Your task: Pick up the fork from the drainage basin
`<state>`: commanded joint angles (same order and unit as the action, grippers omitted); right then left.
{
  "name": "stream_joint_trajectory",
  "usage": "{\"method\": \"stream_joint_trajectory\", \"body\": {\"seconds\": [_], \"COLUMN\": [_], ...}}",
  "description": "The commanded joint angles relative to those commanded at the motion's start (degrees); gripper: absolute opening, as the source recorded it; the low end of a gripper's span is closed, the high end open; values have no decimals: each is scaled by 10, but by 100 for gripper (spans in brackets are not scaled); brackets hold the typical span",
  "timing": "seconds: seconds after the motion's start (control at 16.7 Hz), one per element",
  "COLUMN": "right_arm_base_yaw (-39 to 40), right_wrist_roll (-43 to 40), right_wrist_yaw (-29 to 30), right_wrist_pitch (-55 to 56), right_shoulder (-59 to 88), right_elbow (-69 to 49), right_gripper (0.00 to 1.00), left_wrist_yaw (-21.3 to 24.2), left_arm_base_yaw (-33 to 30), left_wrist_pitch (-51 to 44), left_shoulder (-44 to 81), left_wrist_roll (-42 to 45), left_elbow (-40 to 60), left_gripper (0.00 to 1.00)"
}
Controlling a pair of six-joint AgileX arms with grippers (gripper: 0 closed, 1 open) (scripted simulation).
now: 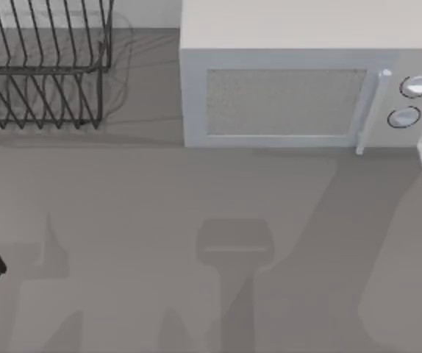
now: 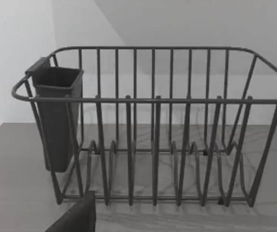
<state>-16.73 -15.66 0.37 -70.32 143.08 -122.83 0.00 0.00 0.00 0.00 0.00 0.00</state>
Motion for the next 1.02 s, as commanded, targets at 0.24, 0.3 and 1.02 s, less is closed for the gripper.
{"method": "stream_joint_trajectory", "body": {"seconds": [0.24, 0.3, 1.02], "right_arm_base_yaw": [-1, -1, -2], "right_wrist_roll": [1, 1, 1], "right_wrist_yaw": [1, 1, 1], "right_wrist_pitch": [121, 151, 209], "right_shoulder": [46, 57, 88], "right_elbow": [61, 77, 115], "right_gripper": [100, 100, 70], "left_wrist_yaw": [0, 0, 0], "left_arm_base_yaw": [0, 0, 0], "left_wrist_pitch": [0, 0, 0], "left_shoulder": [0, 0, 0], "left_wrist_roll": [0, 0, 0], "left_elbow": [0, 0, 0], "left_gripper": [100, 100, 100]}}
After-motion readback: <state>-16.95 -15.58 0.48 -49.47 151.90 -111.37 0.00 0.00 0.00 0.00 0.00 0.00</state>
